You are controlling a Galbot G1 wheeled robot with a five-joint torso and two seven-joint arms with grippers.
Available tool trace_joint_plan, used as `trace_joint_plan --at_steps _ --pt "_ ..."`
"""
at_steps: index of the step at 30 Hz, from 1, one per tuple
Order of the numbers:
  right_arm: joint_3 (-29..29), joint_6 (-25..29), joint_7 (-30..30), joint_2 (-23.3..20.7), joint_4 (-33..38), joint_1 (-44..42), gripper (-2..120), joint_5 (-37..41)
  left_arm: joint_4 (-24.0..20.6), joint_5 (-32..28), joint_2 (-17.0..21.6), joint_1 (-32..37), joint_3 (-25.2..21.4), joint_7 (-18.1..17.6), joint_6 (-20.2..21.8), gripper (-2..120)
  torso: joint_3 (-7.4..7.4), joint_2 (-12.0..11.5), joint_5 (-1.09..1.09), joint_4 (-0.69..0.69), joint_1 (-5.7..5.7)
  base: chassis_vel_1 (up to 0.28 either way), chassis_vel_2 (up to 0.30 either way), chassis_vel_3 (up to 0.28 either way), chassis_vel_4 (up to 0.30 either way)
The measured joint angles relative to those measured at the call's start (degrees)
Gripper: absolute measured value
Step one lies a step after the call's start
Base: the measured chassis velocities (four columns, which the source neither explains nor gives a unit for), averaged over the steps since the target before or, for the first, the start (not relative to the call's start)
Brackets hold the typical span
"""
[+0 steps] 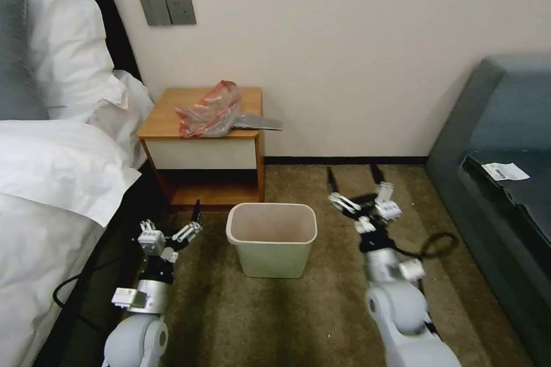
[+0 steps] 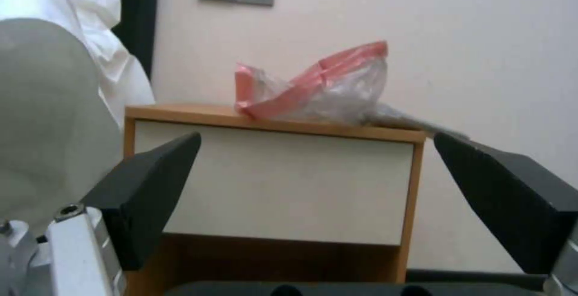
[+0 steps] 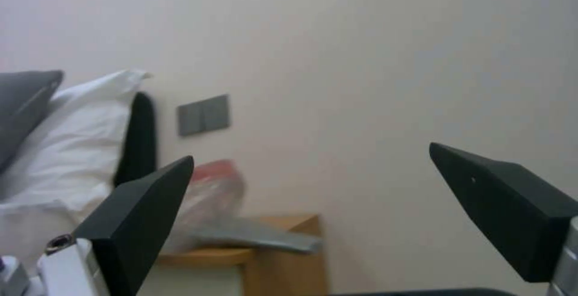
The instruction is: Pick up the garbage bag from the table and place it over the trash can.
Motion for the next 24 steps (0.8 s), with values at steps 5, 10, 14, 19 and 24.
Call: trace_joint_plan --at_steps 5,10,14,19,24 --pt "-5.1 -2.8 1.7 -0.7 -4.5 6.3 100 1.0 -0.2 -0.1 -0.1 -0.5 0.2 0.0 0.2 97 0.0 0.0 -0.01 0.03 0.0 0.0 0.0 0.0 0.0" --pt "-5.3 -2.9 1.9 -0.7 -4.6 6.5 100 1.1 0.3 0.1 -0.6 -1.1 0.9 0.0 0.3 97 0.0 0.0 -0.01 0.0 0.0 0.0 0.0 0.0 0.0" --pt "-7.9 -4.0 3.7 -1.6 -9.6 11.0 100 0.3 0.3 1.0 -1.3 -1.0 1.1 0.0 0.3 97 0.0 0.0 -0.01 -0.01 0.0 0.0 0.0 0.0 0.0" --pt "-10.4 -5.4 5.9 -2.4 -14.8 16.1 100 -0.4 0.0 1.6 -1.7 -0.4 0.9 0.0 0.1 97 0.0 0.0 0.0 0.0 0.0 0.0 0.0 0.0 0.0" --pt "-10.3 -8.7 7.9 -3.7 -14.8 19.1 100 2.8 -0.1 1.9 -1.9 0.2 0.6 0.0 -0.4 97 -0.01 0.0 -0.04 0.03 -0.01 0.0 0.0 0.0 0.0"
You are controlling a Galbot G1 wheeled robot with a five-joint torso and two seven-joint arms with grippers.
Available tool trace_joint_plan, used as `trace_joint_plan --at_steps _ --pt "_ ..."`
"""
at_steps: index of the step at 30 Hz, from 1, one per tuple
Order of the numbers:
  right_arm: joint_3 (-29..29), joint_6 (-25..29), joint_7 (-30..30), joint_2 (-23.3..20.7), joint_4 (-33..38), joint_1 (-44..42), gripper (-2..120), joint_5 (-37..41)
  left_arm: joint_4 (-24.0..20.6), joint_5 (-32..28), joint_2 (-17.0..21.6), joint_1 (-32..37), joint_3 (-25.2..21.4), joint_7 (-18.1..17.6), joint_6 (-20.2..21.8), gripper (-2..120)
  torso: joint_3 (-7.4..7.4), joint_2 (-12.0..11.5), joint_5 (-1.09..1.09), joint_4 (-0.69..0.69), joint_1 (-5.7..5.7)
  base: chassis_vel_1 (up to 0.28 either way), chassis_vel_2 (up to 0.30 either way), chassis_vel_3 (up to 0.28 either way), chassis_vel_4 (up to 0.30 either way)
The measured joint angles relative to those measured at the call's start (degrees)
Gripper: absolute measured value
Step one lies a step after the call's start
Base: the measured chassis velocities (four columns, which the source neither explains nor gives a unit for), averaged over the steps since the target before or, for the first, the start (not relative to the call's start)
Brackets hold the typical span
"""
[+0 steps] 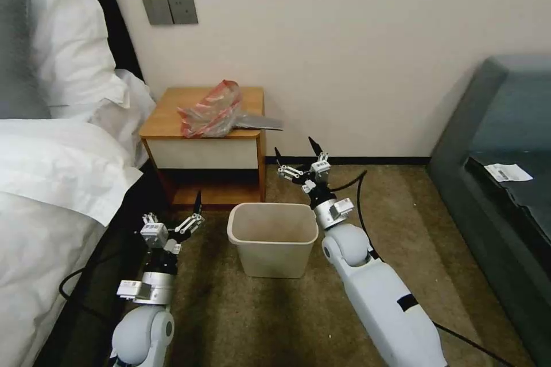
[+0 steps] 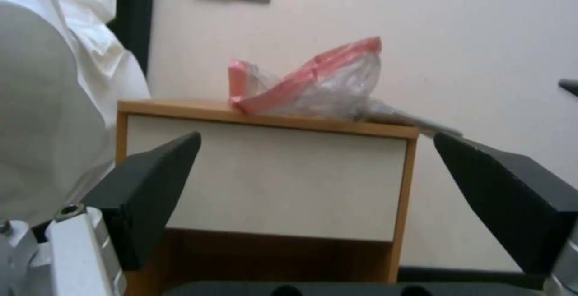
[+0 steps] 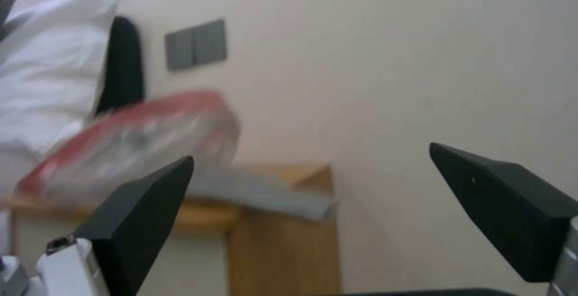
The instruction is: Pick up the garbage bag from the table and place it over the trash can.
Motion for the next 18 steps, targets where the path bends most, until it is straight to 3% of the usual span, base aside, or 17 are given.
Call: trace_joint_plan --at_steps 9,18 --pt "-0.4 -0.3 0.7 -1.7 -2.1 3.2 100 -3.1 0.3 0.6 -0.1 0.6 0.1 0.0 -0.6 97 0.01 0.0 0.04 -0.02 0.0 0.0 0.0 0.0 0.0" --pt "-6.2 1.6 1.4 -5.4 -8.8 9.5 100 -10.8 0.1 1.6 -0.2 0.6 0.4 0.0 -0.6 97 0.01 0.0 0.04 -0.03 0.0 0.0 0.0 0.0 0.0"
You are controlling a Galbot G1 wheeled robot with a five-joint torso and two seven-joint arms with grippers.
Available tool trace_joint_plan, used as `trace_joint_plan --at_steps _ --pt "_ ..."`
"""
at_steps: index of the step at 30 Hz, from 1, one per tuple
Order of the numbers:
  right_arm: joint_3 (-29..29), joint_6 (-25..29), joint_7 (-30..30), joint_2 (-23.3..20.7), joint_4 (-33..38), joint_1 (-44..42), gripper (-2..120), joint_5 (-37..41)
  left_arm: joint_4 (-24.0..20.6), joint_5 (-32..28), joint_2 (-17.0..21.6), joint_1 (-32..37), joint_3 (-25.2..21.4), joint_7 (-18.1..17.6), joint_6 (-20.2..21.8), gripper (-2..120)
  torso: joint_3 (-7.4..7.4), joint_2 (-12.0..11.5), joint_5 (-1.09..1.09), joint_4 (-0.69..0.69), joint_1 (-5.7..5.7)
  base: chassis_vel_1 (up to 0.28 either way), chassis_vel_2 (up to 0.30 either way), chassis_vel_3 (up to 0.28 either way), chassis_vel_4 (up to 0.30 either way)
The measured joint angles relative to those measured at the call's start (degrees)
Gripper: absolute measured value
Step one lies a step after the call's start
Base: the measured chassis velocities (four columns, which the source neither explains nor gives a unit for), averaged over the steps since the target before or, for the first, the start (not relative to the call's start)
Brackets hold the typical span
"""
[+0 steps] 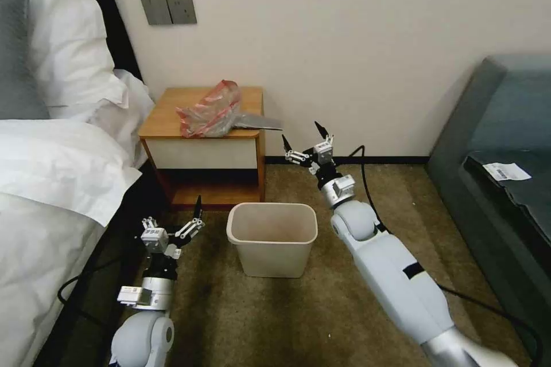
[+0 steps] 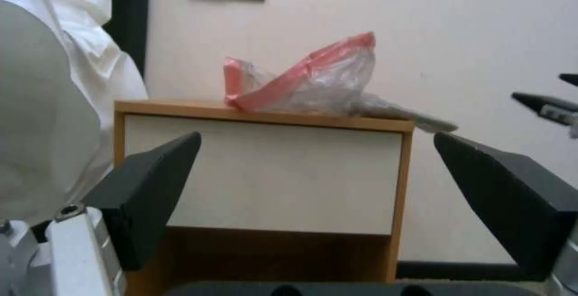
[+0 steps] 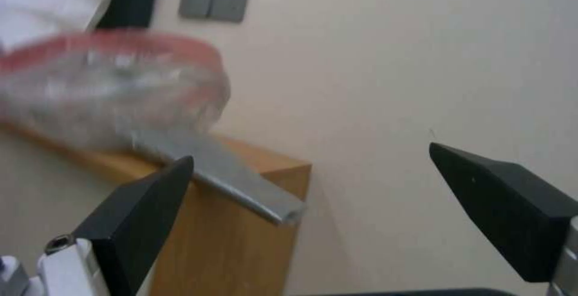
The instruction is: Pick up the garbage bag from the table and place it over the trash can.
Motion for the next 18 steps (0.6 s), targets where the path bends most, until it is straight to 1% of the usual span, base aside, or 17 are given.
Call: trace_joint_plan --at_steps 1,3,8,10,11,13,14,16,17,18 --pt "-1.4 1.9 0.0 -0.4 -2.7 1.9 100 -2.2 0.3 0.2 -0.1 -0.1 0.1 0.0 0.0 97 0.0 0.0 0.0 0.0 0.0 0.0 0.0 0.0 0.0" --pt "-2.7 3.6 -0.1 -0.1 -5.6 4.1 100 -5.9 0.6 0.4 -0.2 -0.3 0.1 0.0 0.0 97 0.0 0.0 0.0 0.01 0.0 0.0 0.0 0.0 0.0" --pt "-4.2 4.4 0.0 0.8 -8.5 6.4 100 -9.5 0.8 0.5 -0.2 -0.7 0.1 0.0 0.0 97 0.0 0.0 0.0 0.01 0.0 0.0 0.0 0.0 0.0" --pt "-6.0 5.0 0.6 1.8 -12.7 9.0 100 -12.7 0.8 0.5 -0.2 -0.8 0.1 0.1 0.2 97 0.0 0.0 0.0 0.01 0.0 0.0 0.0 0.0 0.0" --pt "-6.0 5.0 0.6 1.8 -12.7 9.0 100 -12.7 0.8 0.5 -0.2 -0.8 0.1 0.1 0.2 97 0.0 0.0 0.0 0.01 0.0 0.0 0.0 0.0 0.0" --pt "-7.9 5.7 0.9 2.7 -17.1 11.8 100 -15.2 0.9 0.5 -0.3 -1.0 0.2 0.3 0.3 97 0.0 0.0 0.0 0.01 0.0 0.0 0.0 0.0 0.0" --pt "-7.9 5.7 0.9 2.7 -17.1 11.8 100 -15.2 0.9 0.5 -0.3 -1.0 0.2 0.3 0.3 97 0.0 0.0 0.0 0.01 0.0 0.0 0.0 0.0 0.0" --pt "-8.9 5.9 1.3 3.6 -20.7 14.7 100 -16.4 1.0 0.6 -0.5 -1.0 0.2 0.3 0.3 97 0.0 0.0 -0.01 0.01 0.0 0.0 0.0 0.0 0.0" --pt "-8.9 5.9 1.3 3.6 -20.7 14.7 100 -16.4 1.0 0.6 -0.5 -1.0 0.2 0.3 0.3 97 0.0 0.0 -0.01 0.01 0.0 0.0 0.0 0.0 0.0" --pt "-9.1 6.1 1.4 4.1 -22.7 16.2 100 -17.5 1.1 0.6 -0.5 -1.0 0.1 0.3 0.2 97 0.01 0.0 -0.01 0.01 0.0 0.0 0.0 0.0 0.0"
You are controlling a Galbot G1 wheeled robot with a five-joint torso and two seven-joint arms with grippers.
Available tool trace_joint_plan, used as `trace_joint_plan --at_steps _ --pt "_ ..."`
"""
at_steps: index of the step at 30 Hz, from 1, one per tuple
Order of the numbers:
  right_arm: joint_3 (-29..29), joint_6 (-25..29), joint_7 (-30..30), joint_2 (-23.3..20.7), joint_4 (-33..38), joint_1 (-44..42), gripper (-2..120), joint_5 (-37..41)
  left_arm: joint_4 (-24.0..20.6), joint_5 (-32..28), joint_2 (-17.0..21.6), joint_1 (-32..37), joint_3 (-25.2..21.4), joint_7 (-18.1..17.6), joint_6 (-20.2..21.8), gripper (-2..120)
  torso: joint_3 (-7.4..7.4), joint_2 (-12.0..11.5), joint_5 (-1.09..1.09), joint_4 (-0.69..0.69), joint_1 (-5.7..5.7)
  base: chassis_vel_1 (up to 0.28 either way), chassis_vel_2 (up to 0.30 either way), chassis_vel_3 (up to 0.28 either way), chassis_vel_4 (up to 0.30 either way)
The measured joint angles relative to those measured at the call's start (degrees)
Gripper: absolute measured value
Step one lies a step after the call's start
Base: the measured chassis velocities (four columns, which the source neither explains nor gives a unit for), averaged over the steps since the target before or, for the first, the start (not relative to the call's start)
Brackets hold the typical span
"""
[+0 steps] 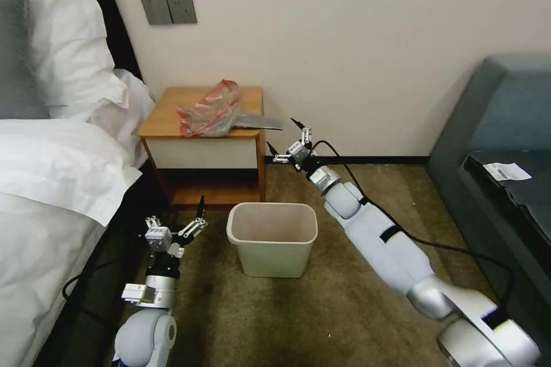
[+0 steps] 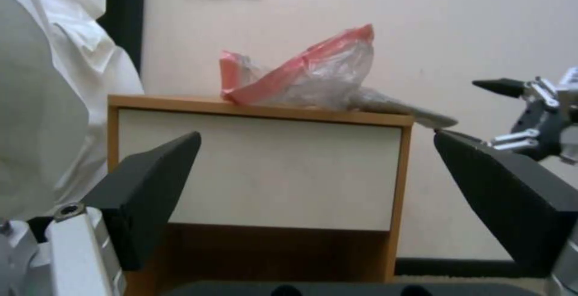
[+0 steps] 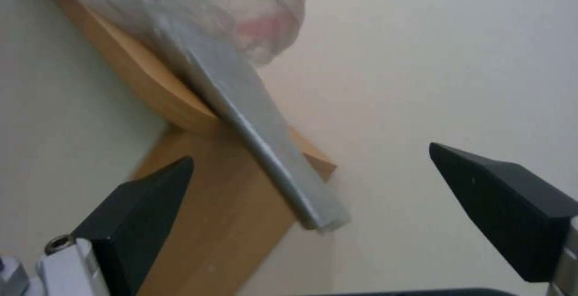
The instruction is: Pick up the garbage bag from the table and place it over the trash can.
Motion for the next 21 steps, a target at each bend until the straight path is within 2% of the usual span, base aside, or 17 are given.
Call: trace_joint_plan --at_steps 4,21 --pt "-0.1 0.4 0.5 2.1 -4.5 3.8 100 -3.5 0.4 -0.1 0.0 0.0 -0.2 0.1 -0.1 97 -0.01 0.0 0.0 0.01 0.0 0.0 0.0 0.0 0.0" --pt "0.1 1.1 2.1 4.8 -12.2 7.3 100 -12.7 0.7 -0.1 -0.4 -0.4 -0.3 0.0 -0.3 97 -0.01 0.0 0.01 0.0 0.0 0.0 0.0 0.0 0.0"
